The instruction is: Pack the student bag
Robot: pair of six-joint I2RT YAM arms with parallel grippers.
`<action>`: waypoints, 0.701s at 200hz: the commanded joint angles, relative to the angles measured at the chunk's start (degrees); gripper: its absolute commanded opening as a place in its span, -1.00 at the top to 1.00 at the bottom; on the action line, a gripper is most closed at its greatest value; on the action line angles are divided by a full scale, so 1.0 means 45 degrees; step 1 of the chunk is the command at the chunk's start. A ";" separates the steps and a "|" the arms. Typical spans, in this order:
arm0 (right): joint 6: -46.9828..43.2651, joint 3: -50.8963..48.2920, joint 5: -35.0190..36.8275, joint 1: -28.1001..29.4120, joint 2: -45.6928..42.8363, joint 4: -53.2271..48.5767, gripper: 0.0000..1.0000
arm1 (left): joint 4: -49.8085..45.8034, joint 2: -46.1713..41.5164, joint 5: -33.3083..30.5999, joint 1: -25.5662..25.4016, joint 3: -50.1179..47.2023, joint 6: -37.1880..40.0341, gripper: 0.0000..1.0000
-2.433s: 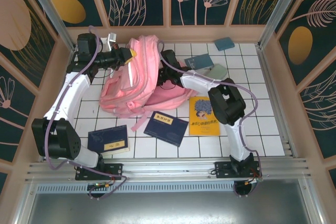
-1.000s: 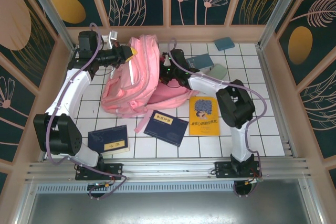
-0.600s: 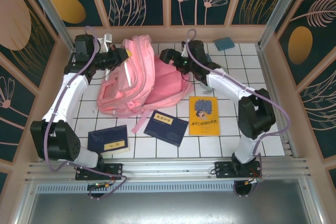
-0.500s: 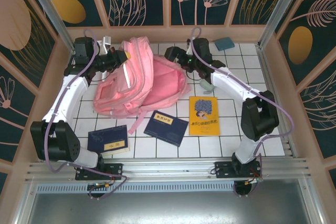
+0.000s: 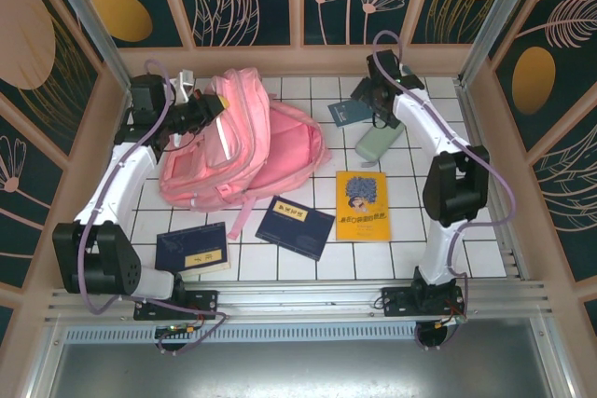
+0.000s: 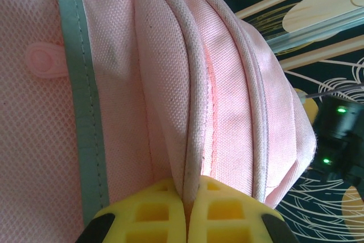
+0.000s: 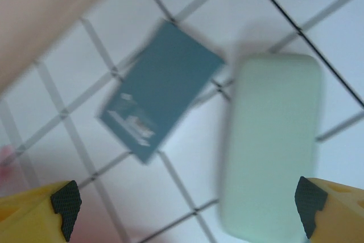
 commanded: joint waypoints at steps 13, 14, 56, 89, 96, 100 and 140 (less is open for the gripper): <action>0.0351 -0.0522 0.0236 -0.0534 0.0664 -0.1586 -0.98 | 0.1417 -0.0983 0.0332 0.0105 -0.0146 0.0024 1.00; 0.0375 -0.0521 0.0200 -0.0552 0.0687 -0.1576 -0.98 | 0.1422 -0.0994 0.0334 0.0104 -0.0156 0.0024 1.00; 0.0628 -0.0161 -0.0300 -0.0886 0.1872 -0.1464 -0.98 | 0.1427 -0.1119 0.0468 0.0102 -0.0173 -0.0113 1.00; 0.0540 -0.0207 -0.1075 -0.1094 0.2416 -0.0594 -0.98 | 0.1369 -0.1072 0.0458 0.0083 -0.0203 -0.0132 1.00; 0.0464 -0.0189 -0.1124 -0.1079 0.2517 -0.0456 -0.98 | 0.1359 -0.1038 0.0473 0.0071 -0.0187 -0.0155 1.00; 0.0445 -0.0154 -0.1153 -0.1095 0.2587 -0.0399 -0.98 | 0.1353 -0.1016 0.0489 0.0065 -0.0168 -0.0152 1.00; 0.0341 0.0050 -0.1379 -0.1085 0.3300 -0.0166 -0.98 | 0.1295 -0.0911 0.0649 0.0015 -0.0035 -0.0248 1.00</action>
